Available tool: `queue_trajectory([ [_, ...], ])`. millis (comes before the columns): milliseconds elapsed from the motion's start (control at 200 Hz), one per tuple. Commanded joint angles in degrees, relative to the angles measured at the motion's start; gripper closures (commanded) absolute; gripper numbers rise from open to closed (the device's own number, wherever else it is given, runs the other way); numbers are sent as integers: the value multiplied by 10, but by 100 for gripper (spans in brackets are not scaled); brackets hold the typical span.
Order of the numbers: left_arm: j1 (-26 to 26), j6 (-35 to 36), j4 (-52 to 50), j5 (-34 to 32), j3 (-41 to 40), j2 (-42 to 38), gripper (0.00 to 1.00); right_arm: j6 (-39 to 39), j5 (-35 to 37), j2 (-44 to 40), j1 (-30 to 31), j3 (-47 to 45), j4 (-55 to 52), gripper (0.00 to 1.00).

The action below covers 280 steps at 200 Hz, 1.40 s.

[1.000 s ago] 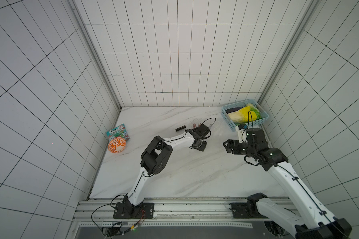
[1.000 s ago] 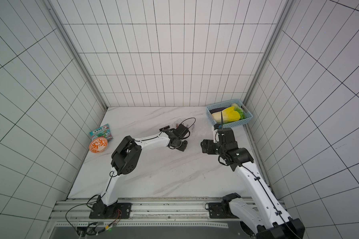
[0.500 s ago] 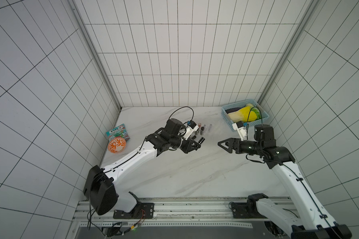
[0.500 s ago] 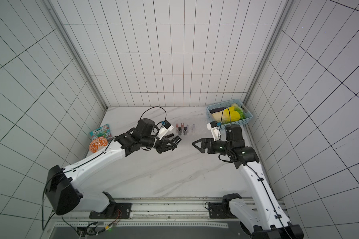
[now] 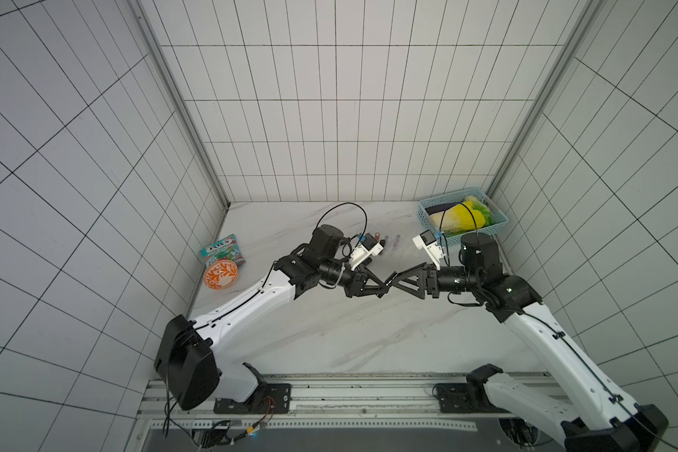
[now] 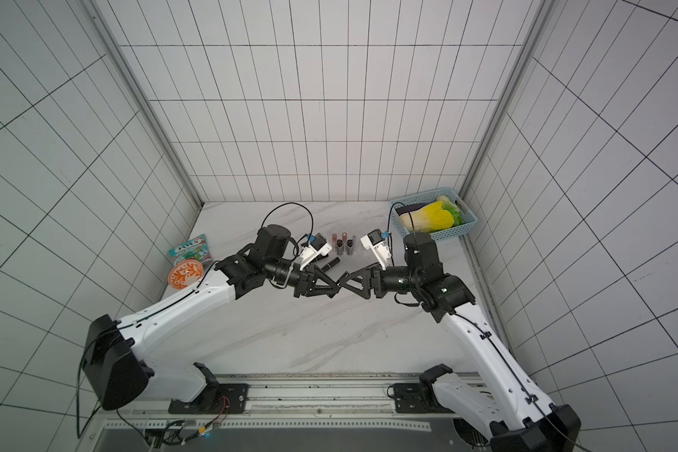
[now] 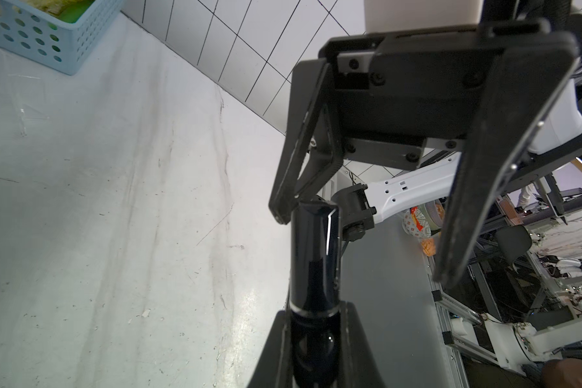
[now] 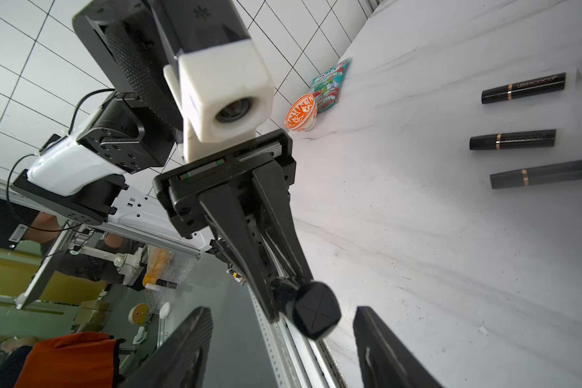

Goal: Arrange the lipsticks in the organizer
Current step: Pick up the lipstick at the center of the board, then place the lipstick in the storage box.

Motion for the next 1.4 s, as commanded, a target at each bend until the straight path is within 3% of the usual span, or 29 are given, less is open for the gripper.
queue_trajectory([
  [0,-4,-3,26,33,-4,-19,93,-2,16,8,15,16,33,37],
  [130,-6,-4,29,39,-6,-26,93,3,24,15,21,15,49,46],
  [246,-6,-3,29,37,-8,-27,93,11,23,16,22,13,63,64],
  [311,-6,-1,29,33,-10,-26,87,12,25,13,22,13,65,71],
  [331,-6,-2,28,31,-10,-25,81,13,28,12,22,13,65,73],
  [441,-1,-5,25,-7,-11,-31,19,6,68,5,22,13,58,79],
  [476,1,-6,24,-24,-12,-38,9,-2,91,3,21,15,49,80],
  [526,7,-9,23,-62,-15,-51,3,-16,137,3,18,18,34,83],
  [692,44,-36,32,-206,-44,-116,2,-72,365,36,8,24,4,87],
  [822,69,-53,102,-304,-109,-170,1,-97,476,87,-5,24,50,88],
  [1037,93,-54,153,-366,-169,-196,2,-120,542,181,-22,48,148,87],
  [1398,94,-36,148,-370,-171,-151,5,-133,530,352,-34,143,205,88],
])
